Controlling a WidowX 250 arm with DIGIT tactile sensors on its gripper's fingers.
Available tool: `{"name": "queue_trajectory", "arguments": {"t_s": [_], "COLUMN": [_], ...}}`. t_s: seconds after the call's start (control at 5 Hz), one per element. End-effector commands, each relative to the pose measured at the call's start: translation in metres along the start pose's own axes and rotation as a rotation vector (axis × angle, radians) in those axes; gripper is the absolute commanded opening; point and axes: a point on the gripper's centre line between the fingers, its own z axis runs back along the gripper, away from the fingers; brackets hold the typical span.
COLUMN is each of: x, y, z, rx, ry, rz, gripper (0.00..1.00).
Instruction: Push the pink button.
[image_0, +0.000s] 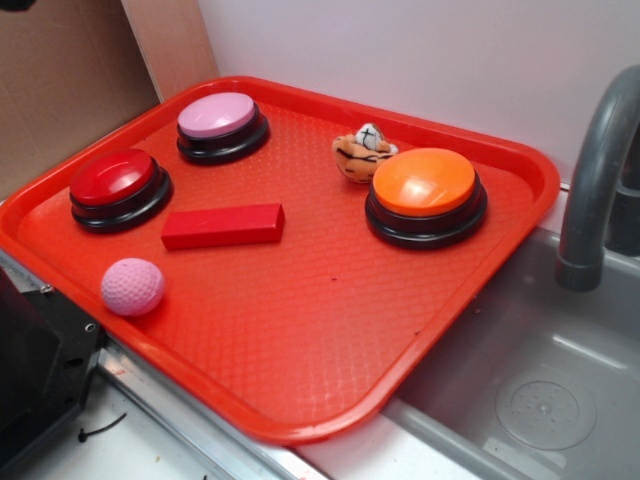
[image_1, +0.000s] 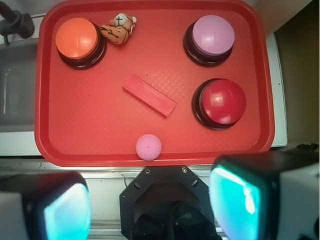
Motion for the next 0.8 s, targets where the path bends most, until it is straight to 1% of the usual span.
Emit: {"name": "queue_trajectory", "arguments": {"t_s": [0.0,0.2,0.4,0.6], "x": [0.0,0.047,0.081,0.096], "y": [0.0,0.04,0.071,0.092], "z": [0.0,-0.044,-0.067,-0.088], "rx": [0.0,-0.049,0.141,0.152], "ry": [0.0,0.032,0.03,-0.052], "rz": [0.0,0.025,0.212,0.257], "gripper": [1.0,1.0,1.0,1.0]}}
